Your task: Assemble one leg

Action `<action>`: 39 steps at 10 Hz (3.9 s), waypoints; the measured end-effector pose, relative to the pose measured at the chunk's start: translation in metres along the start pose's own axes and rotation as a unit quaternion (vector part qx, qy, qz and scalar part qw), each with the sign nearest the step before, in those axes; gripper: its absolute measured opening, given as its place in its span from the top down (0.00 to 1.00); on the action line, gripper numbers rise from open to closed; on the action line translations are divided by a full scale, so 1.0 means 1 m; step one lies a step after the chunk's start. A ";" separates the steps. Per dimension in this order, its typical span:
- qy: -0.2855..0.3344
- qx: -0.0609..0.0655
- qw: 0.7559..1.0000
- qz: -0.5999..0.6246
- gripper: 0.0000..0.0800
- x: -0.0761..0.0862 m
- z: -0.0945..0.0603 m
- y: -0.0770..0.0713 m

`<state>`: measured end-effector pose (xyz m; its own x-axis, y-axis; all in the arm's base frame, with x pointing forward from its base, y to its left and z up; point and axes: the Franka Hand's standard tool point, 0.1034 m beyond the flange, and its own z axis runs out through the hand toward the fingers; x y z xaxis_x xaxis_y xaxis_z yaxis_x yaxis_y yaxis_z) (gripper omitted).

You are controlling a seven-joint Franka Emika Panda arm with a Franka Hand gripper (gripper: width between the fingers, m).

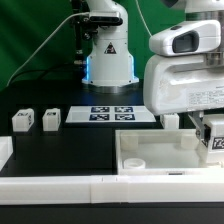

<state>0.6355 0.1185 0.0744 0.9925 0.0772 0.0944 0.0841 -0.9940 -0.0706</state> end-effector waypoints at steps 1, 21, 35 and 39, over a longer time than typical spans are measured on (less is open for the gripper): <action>0.014 0.004 0.997 0.071 0.63 0.000 0.000 0.002; -0.008 0.044 0.706 0.707 0.20 -0.013 0.004 -0.020; 0.000 0.006 0.973 0.230 0.52 -0.005 0.006 -0.006; -0.004 0.009 0.899 0.437 0.63 -0.006 0.007 -0.002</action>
Offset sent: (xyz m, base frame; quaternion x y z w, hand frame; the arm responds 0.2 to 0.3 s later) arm -0.0153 0.0047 -0.0178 0.0592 -0.0374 0.5096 0.8576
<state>0.6298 0.1206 0.0671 0.6807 -0.7324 -0.0116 -0.7273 -0.6739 -0.1300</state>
